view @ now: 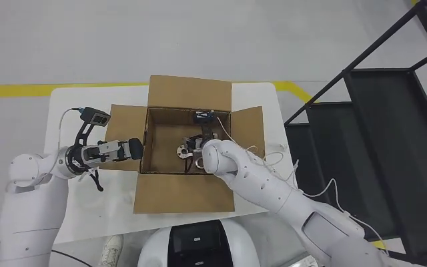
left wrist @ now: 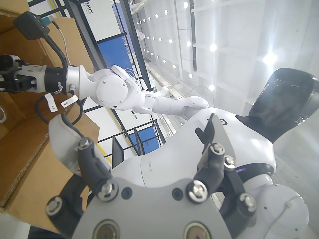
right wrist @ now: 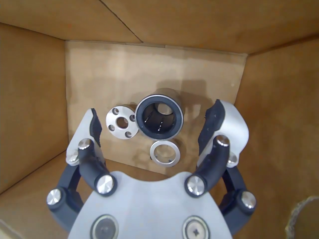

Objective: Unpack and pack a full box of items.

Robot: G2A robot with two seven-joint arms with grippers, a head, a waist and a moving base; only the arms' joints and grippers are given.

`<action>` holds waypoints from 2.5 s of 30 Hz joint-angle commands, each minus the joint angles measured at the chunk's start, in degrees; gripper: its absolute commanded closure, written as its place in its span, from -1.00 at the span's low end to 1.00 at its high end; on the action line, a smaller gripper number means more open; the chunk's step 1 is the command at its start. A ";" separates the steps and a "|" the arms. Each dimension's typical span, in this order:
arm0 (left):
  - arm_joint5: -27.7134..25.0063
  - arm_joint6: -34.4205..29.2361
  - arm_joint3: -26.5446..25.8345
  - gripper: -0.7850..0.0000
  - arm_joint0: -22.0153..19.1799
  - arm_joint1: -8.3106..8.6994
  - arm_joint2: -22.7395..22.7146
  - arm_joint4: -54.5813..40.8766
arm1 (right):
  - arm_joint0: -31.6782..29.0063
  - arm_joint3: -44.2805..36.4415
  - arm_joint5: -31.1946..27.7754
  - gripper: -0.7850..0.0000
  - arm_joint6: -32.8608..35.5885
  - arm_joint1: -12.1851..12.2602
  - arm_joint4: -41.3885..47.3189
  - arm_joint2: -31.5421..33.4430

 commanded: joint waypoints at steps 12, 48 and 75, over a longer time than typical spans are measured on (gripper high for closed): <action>0.00 0.00 0.00 -1.00 0.00 0.00 0.00 0.00 | -0.09 1.99 3.81 1.00 -0.06 -1.94 -2.82 -0.42; 0.00 0.00 0.00 -1.00 0.00 0.00 0.00 0.00 | -32.26 -47.38 -9.19 1.00 4.27 6.19 -8.08 30.77; 0.00 0.00 0.00 -1.00 0.00 0.00 0.00 0.00 | -48.10 -58.73 -4.41 1.00 1.75 7.52 -2.28 58.96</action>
